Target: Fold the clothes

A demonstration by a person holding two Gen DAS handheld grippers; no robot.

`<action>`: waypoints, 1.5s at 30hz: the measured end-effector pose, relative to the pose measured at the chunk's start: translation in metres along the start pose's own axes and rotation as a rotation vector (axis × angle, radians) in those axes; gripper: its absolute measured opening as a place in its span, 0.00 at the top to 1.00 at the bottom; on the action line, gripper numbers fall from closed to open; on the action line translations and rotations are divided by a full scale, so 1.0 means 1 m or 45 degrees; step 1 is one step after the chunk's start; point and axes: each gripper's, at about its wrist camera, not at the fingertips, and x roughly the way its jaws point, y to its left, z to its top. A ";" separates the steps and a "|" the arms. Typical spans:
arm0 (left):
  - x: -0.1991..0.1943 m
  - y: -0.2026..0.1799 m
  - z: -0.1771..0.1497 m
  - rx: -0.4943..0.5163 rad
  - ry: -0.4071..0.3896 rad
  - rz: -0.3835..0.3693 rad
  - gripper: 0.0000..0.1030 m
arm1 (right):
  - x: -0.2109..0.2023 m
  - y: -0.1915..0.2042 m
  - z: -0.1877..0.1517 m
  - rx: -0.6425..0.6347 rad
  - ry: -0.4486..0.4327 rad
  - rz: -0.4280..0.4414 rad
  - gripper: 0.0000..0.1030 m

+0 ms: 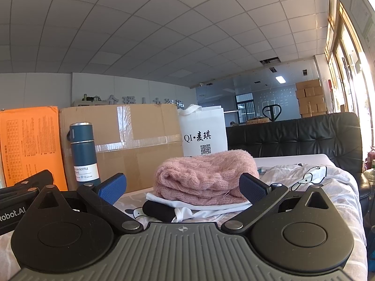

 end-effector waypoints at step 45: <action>0.001 0.002 0.000 -0.007 0.005 0.054 0.00 | 0.003 -0.001 0.000 0.010 0.015 -0.027 0.00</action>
